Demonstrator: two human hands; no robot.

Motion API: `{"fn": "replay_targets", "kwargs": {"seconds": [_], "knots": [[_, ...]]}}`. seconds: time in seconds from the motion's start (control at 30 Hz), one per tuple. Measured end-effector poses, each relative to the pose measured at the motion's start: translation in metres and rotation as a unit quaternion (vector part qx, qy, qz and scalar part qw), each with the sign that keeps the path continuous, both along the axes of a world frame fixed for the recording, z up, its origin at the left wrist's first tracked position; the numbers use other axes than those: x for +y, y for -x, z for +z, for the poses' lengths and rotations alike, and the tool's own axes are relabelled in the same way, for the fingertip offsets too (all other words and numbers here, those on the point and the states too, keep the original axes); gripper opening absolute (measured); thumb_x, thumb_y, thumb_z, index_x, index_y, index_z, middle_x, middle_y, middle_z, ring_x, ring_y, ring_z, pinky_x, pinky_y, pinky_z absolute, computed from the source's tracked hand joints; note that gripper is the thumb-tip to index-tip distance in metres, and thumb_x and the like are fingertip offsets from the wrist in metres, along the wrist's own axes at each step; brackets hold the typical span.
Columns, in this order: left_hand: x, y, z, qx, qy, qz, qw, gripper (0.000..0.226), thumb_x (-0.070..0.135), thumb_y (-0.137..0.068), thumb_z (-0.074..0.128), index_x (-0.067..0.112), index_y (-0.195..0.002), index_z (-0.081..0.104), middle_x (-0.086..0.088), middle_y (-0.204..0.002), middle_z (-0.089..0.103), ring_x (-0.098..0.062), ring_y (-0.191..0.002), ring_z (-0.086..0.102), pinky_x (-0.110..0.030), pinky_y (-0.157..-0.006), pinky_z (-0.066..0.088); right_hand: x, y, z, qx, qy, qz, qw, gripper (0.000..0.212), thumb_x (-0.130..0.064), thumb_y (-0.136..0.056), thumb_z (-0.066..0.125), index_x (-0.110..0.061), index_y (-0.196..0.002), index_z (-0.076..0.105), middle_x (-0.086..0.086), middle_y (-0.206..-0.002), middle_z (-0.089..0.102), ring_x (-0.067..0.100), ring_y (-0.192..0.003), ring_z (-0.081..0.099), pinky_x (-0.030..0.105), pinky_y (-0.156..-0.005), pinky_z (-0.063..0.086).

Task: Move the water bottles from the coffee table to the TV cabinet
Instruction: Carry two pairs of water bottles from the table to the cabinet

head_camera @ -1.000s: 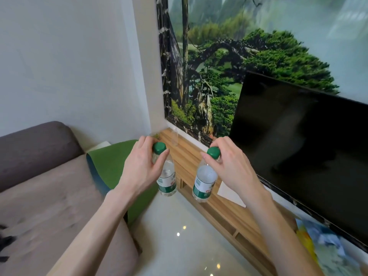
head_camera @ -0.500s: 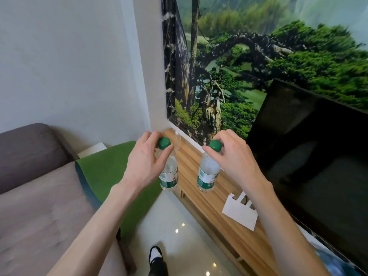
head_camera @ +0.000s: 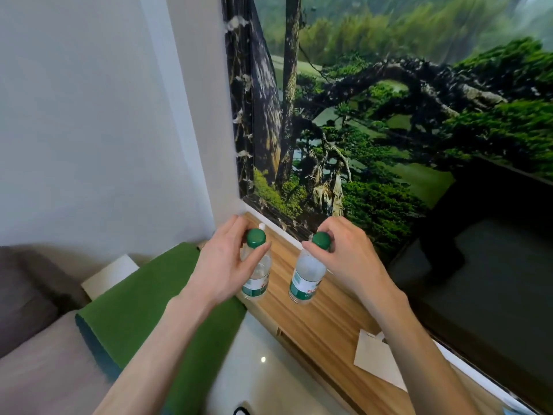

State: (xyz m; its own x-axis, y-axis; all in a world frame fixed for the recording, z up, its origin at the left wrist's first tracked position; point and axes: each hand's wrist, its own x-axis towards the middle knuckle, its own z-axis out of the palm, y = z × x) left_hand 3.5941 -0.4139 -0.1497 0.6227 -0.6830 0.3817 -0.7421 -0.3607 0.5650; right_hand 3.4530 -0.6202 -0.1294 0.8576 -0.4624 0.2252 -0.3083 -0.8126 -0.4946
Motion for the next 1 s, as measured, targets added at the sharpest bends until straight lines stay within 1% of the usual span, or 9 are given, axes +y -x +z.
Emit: {"fn": "replay_targets", "kwargs": {"seconds": [0.07,0.17,0.27,0.4,0.53,0.7,0.83,1.0], "knots": [[-0.013,-0.025,-0.007,0.007,0.008,-0.012,1.000,0.026,0.045,-0.097,0.065,0.023,-0.102,0.055,0.009,-0.094,0.052,-0.013,-0.082,0.050,-0.036,-0.071,0.051,-0.007,-0.023,-0.005,0.009,0.001,-0.009,1.000,0.029,-0.046,-0.091,0.071,-0.023,-0.090,0.053,-0.009,-0.089,0.050,0.011,-0.076,0.052,0.029,-0.063,0.042],[-0.032,-0.052,-0.020,0.028,0.030,-0.022,0.999,0.026,0.044,-0.097,0.066,0.021,-0.104,0.056,0.009,-0.095,0.050,-0.012,-0.081,0.052,-0.035,-0.069,0.051,-0.019,-0.050,-0.010,0.018,-0.014,-0.022,0.999,0.023,-0.042,-0.093,0.070,-0.025,-0.096,0.055,-0.008,-0.095,0.051,0.012,-0.079,0.055,0.033,-0.069,0.050],[-0.052,-0.075,-0.032,0.035,0.030,-0.042,0.998,0.030,0.046,-0.098,0.064,0.018,-0.108,0.059,0.008,-0.095,0.048,-0.014,-0.080,0.053,-0.035,-0.070,0.052,-0.036,-0.072,-0.017,0.019,-0.024,-0.029,0.999,0.021,-0.039,-0.095,0.069,-0.024,-0.106,0.058,-0.007,-0.102,0.052,0.014,-0.082,0.056,0.036,-0.074,0.052],[-0.085,-0.108,-0.053,0.039,0.006,-0.056,0.998,0.032,0.050,-0.098,0.063,0.020,-0.109,0.060,0.009,-0.096,0.048,-0.013,-0.078,0.055,-0.036,-0.068,0.053,-0.061,-0.097,-0.030,0.028,-0.025,-0.048,0.998,0.025,-0.038,-0.097,0.066,-0.022,-0.115,0.058,-0.006,-0.110,0.052,0.015,-0.086,0.056,0.036,-0.077,0.051],[-0.120,-0.135,-0.072,0.046,-0.022,-0.071,0.996,0.033,0.053,-0.094,0.061,0.024,-0.111,0.062,0.012,-0.098,0.052,-0.006,-0.079,0.057,-0.033,-0.068,0.056,-0.089,-0.118,-0.052,0.033,-0.038,-0.067,0.996,0.024,-0.036,-0.097,0.066,-0.024,-0.116,0.058,-0.009,-0.111,0.051,0.012,-0.090,0.056,0.033,-0.079,0.052],[-0.160,-0.168,-0.103,0.072,-0.075,-0.067,0.992,0.039,0.057,-0.092,0.061,0.025,-0.115,0.064,0.013,-0.102,0.057,-0.005,-0.083,0.062,-0.036,-0.071,0.061,-0.121,-0.138,-0.091,0.033,-0.067,-0.095,0.993,0.029,-0.037,-0.095,0.069,-0.025,-0.119,0.060,-0.010,-0.110,0.051,0.009,-0.092,0.055,0.030,-0.079,0.051],[-0.186,-0.193,-0.136,0.077,-0.112,-0.062,0.989,0.037,0.051,-0.093,0.066,0.024,-0.118,0.064,0.011,-0.107,0.060,-0.007,-0.085,0.064,-0.038,-0.071,0.061,-0.140,-0.157,-0.131,0.057,-0.091,-0.111,0.988,0.026,-0.037,-0.092,0.072,-0.024,-0.111,0.061,-0.008,-0.106,0.051,0.012,-0.093,0.056,0.033,-0.077,0.051],[-0.207,-0.220,-0.188,0.110,-0.123,-0.073,0.984,0.031,0.040,-0.095,0.071,0.022,-0.118,0.064,0.009,-0.111,0.056,-0.011,-0.084,0.063,-0.042,-0.073,0.060,-0.159,-0.180,-0.179,0.091,-0.119,-0.133,0.980,0.024,-0.035,-0.091,0.073,-0.023,-0.109,0.061,-0.008,-0.104,0.049,0.015,-0.092,0.056,0.033,-0.074,0.046]]}}
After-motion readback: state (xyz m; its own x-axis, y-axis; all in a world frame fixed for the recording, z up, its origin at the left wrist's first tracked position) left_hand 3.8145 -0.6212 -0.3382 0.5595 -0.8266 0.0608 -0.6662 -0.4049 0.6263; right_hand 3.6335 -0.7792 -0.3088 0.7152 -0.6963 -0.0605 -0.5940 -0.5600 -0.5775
